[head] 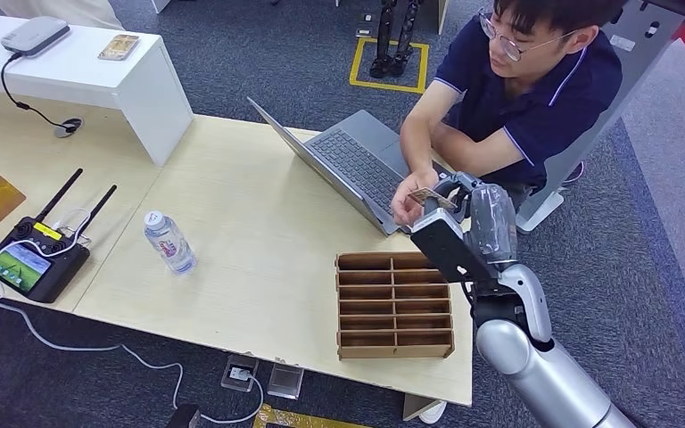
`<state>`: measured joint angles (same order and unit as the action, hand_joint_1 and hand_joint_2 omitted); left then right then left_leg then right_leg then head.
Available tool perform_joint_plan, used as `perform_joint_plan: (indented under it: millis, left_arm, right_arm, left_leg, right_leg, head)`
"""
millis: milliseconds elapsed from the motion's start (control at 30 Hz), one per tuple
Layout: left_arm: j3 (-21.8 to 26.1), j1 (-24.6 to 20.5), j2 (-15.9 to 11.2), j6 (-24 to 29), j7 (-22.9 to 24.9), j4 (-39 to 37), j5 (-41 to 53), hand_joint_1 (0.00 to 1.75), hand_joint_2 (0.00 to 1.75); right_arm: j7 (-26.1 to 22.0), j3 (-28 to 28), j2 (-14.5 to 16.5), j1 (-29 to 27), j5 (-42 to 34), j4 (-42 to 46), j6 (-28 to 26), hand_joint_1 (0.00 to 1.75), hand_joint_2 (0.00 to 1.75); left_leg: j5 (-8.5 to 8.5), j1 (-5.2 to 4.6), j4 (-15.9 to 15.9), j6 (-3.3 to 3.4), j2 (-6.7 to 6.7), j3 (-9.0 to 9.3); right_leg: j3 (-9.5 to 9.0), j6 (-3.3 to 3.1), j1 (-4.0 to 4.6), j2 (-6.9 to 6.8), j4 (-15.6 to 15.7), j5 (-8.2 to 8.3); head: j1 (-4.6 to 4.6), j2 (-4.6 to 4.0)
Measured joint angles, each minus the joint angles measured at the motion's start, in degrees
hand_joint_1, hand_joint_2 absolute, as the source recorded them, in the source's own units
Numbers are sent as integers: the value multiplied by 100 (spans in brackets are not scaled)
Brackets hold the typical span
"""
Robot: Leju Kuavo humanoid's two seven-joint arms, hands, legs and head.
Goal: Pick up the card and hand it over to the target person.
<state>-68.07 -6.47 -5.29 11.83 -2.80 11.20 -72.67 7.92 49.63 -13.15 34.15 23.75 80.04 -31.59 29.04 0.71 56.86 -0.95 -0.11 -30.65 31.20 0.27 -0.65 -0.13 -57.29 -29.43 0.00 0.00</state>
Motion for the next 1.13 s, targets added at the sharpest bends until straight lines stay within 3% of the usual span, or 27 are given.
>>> perform_joint_plan:
  millis: [400,533,667,1133]
  left_arm:
    - [-12,2,-26,-180,-69,29,5,0,175]
    - [-25,-1,-41,-282,-137,16,21,0,175]
    - [47,5,-37,-197,-98,7,-40,0,0]
    - [120,16,-59,9,43,14,-131,0,0]
  right_arm:
    - [62,89,21,0,146,-53,-4,169,175]
    - [61,91,24,-25,107,-41,22,0,175]
    - [-147,13,37,-105,-496,143,186,0,175]
    - [-777,-296,-482,-867,-3293,1389,908,0,175]
  left_leg:
    - [1,1,3,0,1,-2]
    - [-1,1,-3,-1,3,4]
    - [-3,1,-5,0,2,4]
    - [1,2,6,0,-18,-5]
  right_leg:
    - [2,1,0,1,-1,0]
    - [-2,-1,1,3,3,1]
    - [-3,-1,1,2,4,4]
    - [-1,2,2,-18,-1,-5]
  head:
    - [0,0]
    - [0,0]
    - [0,0]
    - [0,0]
